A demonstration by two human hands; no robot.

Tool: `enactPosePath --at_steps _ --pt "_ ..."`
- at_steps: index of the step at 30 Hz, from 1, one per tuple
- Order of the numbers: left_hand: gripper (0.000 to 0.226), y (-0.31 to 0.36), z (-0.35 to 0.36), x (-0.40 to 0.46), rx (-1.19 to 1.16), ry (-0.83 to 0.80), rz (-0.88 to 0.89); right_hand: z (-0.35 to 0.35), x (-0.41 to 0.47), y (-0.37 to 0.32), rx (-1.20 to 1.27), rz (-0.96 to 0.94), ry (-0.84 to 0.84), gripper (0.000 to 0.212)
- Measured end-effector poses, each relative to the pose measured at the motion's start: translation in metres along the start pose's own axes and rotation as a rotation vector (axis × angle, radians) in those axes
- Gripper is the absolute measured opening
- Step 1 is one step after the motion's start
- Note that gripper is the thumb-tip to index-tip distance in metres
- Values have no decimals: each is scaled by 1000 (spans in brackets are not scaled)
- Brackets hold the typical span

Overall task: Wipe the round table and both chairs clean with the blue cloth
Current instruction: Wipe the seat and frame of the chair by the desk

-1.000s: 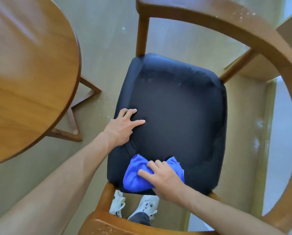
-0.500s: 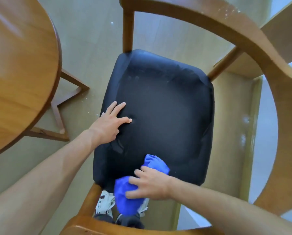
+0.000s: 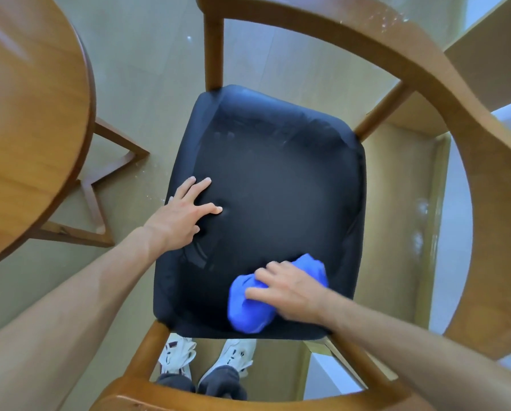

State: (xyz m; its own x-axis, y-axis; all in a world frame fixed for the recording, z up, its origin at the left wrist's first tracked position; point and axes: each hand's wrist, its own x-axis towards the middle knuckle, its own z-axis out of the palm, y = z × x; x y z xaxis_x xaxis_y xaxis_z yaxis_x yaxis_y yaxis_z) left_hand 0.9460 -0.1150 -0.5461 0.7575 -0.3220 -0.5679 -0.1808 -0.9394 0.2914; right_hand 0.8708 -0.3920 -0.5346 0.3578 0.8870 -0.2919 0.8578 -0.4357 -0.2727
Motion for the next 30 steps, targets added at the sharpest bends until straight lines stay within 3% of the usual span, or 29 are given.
enactPosePath --at_steps 4,8,11,14,16,19,22,24,25,28,30 --pt "58 1 0 -1 -16 9 -7 11 20 -52 -24 -239 -99 47" --pt "58 -2 -5 -2 -29 33 2 2 -29 -19 -115 -367 -269 45" --pt "57 -1 -6 0 -29 37 24 -15 -89 34 -151 -213 -365 51" --pt "57 1 -5 2 -26 46 37 -25 -107 82 -56 154 -371 54" --pt "57 1 -3 1 -56 46 38 -24 -81 102 -42 298 -298 55" --pt "59 -3 -1 -1 -169 72 68 -25 -50 108 -57 334 -242 58" --pt "58 -8 -2 -3 -265 104 86 -28 -31 97 260 654 139 56" --pt "60 -9 -4 -5 -382 174 8 -34 17 91 395 879 398 53" --pt "60 -11 -7 -6 -445 236 -62 -38 47 89 406 954 447 53" --pt "57 -21 -14 -10 -532 409 -231 -42 105 61 393 982 466 53" --pt "56 -26 -16 -15 -503 389 -248 -29 107 20 375 865 378 51"
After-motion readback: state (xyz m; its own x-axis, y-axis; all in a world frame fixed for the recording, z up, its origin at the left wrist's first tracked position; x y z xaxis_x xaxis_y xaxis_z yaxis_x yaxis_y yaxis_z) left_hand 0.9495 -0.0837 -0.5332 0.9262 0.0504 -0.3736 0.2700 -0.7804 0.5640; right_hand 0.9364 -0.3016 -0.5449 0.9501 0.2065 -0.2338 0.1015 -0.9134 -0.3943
